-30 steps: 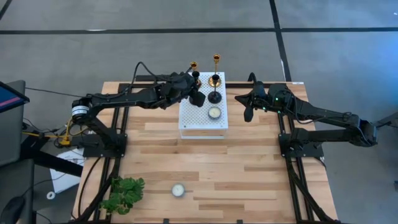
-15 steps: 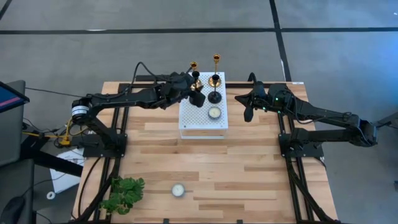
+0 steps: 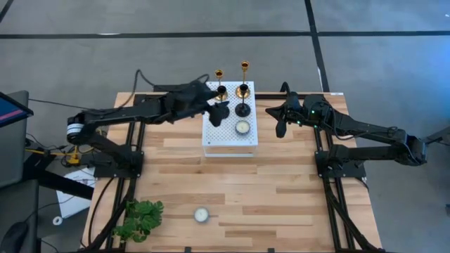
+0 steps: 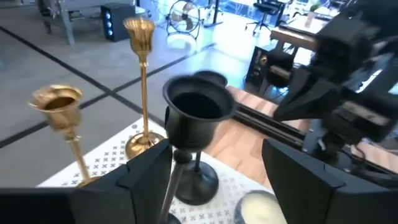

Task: Pick & Place candle stick holders
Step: Put the blue patterned candle on the shelf aligned with the dark blue patterned candle

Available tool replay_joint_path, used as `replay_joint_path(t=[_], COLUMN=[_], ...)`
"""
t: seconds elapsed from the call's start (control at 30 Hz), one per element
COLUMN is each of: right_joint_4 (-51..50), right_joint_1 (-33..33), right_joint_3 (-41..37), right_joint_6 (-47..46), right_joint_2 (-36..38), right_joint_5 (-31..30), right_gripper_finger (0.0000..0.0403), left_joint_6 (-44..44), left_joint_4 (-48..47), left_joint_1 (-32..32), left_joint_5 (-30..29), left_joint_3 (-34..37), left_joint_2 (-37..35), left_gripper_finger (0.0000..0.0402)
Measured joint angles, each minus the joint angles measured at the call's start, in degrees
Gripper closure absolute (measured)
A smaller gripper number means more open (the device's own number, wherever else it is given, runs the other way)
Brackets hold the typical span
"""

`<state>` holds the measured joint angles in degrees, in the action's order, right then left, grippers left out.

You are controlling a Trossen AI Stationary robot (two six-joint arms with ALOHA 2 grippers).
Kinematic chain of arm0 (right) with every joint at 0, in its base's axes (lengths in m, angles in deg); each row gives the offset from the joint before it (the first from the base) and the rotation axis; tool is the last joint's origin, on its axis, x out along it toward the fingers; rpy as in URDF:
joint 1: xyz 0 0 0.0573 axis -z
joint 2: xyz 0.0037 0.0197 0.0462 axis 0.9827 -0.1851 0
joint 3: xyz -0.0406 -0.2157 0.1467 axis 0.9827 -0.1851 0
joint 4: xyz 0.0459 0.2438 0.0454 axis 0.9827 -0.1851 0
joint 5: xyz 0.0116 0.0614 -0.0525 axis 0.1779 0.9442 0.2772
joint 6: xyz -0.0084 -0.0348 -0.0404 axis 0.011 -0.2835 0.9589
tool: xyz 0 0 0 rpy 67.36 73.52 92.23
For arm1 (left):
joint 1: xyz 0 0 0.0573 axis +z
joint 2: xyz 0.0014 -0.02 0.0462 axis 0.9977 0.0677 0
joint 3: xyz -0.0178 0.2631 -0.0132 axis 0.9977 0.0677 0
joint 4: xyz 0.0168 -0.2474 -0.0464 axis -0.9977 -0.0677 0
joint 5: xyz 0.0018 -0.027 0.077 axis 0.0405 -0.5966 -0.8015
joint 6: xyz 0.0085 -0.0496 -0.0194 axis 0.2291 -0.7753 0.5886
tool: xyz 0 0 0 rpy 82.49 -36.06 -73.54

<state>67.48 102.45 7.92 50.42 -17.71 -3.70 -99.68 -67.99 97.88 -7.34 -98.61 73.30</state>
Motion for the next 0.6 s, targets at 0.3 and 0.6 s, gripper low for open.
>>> replay_joint_path(t=[0.3, 0.6], right_joint_4=[0.0, -0.13], right_joint_1=[-0.26, -0.26], right_joint_3=[0.0, 0.0], right_joint_6=[-0.01, -0.02], right_joint_2=[0.0, 0.0], right_joint_5=[0.01, 0.02], right_gripper_finger=[0.0403, 0.0403], left_joint_6=[0.21, -4.86], left_joint_4=[-8.87, -11.57], left_joint_1=[-2.13, -7.66], left_joint_5=[-0.02, 9.95], left_joint_3=[-0.01, 0.02], left_joint_2=[-10.82, -18.54], left_gripper_finger=[0.0175, 0.021])
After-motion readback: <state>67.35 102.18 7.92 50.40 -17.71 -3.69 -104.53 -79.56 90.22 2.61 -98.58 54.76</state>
